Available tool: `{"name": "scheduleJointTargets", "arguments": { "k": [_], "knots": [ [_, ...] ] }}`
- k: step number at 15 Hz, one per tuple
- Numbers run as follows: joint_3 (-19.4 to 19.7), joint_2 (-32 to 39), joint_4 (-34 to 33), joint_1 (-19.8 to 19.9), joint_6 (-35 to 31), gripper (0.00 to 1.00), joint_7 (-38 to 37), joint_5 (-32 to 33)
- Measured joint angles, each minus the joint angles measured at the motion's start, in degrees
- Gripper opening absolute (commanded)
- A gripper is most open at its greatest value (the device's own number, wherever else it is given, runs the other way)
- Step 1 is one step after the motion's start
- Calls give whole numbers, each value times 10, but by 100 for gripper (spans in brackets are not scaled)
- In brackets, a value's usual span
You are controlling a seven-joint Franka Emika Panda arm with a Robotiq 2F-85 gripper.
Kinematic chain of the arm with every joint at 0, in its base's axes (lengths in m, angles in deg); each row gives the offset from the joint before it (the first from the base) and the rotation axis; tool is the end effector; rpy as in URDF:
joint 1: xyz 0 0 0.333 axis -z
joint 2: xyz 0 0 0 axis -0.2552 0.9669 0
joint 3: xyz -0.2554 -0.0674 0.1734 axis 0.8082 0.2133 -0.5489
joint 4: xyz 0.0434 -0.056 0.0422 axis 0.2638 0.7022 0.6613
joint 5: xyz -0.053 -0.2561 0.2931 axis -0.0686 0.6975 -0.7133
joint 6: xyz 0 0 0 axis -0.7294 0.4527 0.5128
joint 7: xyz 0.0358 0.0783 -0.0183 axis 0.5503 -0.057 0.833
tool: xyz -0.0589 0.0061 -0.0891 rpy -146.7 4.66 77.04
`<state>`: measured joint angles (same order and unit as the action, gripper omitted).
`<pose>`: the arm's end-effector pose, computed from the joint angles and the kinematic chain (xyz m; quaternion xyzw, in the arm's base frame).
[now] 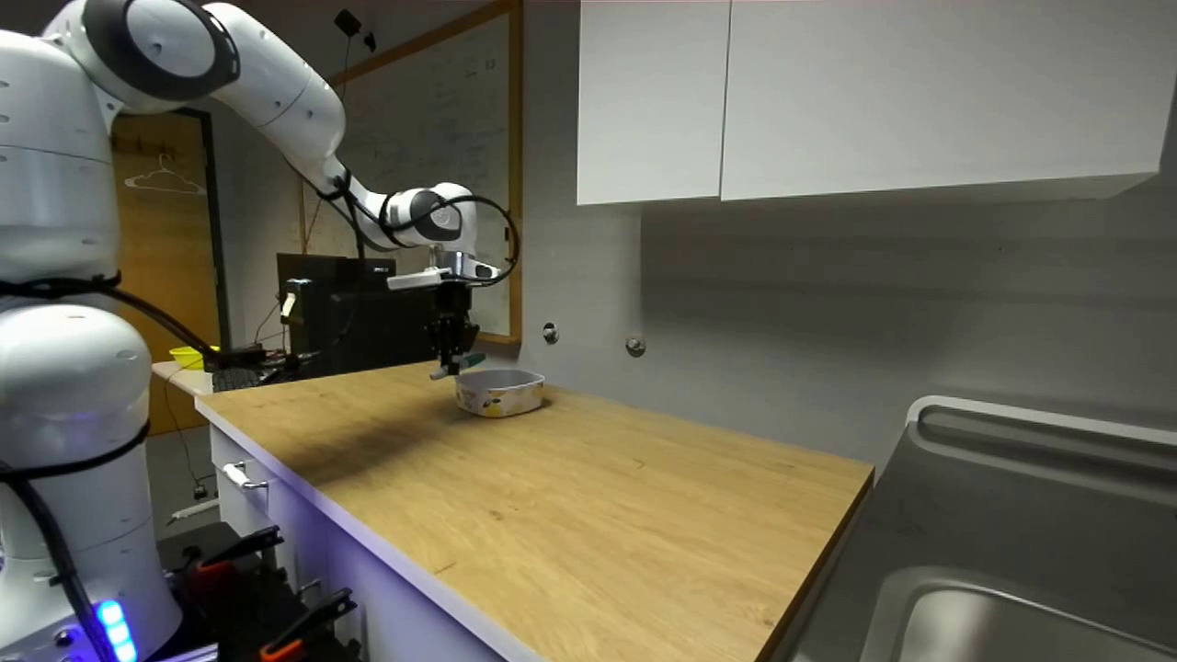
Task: Put the marker on the table in the bowl
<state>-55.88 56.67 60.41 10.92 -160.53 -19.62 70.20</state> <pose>0.5210 0.0593 0.4011 0.9943 0.0436 -0.0675 0.0697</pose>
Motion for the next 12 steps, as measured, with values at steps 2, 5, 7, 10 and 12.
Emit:
{"name": "scheduleJointTargets", "arguments": {
  "k": [2,5,7,10,12],
  "knots": [
    [-4,3,-13,-6,10,9,-3,7],
    [-10,8,-34,-13,26,9,-7,24],
    [-14,16,-50,-17,36,9,-11,37],
    [-16,41,-79,-24,43,9,-22,55],
    [-16,66,-106,-27,48,9,-33,64]
  ]
}}
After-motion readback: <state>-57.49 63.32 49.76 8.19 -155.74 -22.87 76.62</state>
